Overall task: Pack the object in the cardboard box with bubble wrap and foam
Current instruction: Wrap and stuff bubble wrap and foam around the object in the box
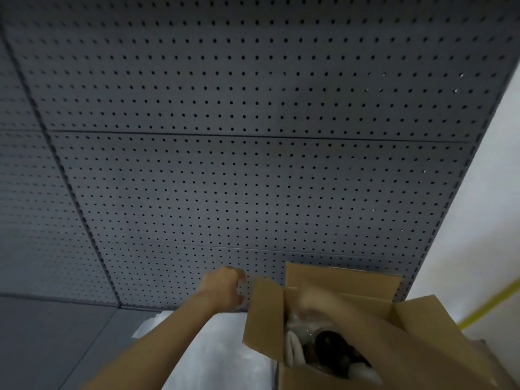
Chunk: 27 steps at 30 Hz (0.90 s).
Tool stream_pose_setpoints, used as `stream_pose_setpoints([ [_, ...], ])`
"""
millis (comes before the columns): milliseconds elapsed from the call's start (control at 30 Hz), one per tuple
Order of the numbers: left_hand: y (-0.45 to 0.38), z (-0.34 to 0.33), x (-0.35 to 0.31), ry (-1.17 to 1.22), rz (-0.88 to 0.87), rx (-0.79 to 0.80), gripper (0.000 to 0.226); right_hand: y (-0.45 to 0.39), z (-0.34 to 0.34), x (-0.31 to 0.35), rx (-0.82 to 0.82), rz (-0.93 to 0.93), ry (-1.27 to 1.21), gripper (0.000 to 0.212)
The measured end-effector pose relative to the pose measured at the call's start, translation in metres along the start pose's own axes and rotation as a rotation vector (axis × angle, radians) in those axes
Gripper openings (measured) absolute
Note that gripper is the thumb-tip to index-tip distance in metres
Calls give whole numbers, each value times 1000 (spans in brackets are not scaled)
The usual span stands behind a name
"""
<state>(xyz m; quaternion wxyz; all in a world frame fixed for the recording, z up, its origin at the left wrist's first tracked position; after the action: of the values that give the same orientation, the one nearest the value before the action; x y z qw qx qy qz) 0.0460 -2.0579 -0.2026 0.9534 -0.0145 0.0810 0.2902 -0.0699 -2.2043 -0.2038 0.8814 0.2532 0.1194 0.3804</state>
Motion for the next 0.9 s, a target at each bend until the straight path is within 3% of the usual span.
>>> stream_pose_setpoints([
  [133, 24, 3, 42, -4, 25, 30, 40, -1, 3, 35, -87, -13, 85, 11],
  [233, 49, 4, 83, -32, 19, 77, 40, -1, 14, 77, -140, -39, 16, 35],
  [300, 65, 7, 111, -43, 13, 102, 41, 10, 25, 108, -152, -42, -38, 11],
  [333, 73, 9, 124, -50, 10, 108, 42, 12, 28, 122, -149, -45, -93, 12],
  [433, 90, 11, 158, -52, 0, 137, 40, 22, 29, 162, -179, -22, -167, 33],
  [733, 120, -10, 210, 3, -2, 183, 35, 15, -31, 226, -54, -30, -177, 35],
  [900, 133, -30, 232, 66, 54, 218, 36, -10, -71, 243, 40, -36, -79, 49],
])
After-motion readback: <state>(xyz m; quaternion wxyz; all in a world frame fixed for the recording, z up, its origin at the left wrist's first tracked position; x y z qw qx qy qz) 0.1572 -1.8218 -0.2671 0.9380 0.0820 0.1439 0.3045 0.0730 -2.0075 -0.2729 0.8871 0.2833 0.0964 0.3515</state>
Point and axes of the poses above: each hand's wrist, its own y-axis away from the middle knuckle, its own z-axis out of the back of the hand, x = y × z, the point moved 7 cm from there along -y, towards the middle knuckle, and after that the axes turned 15 degrees about -z, right-handed, at the moved point
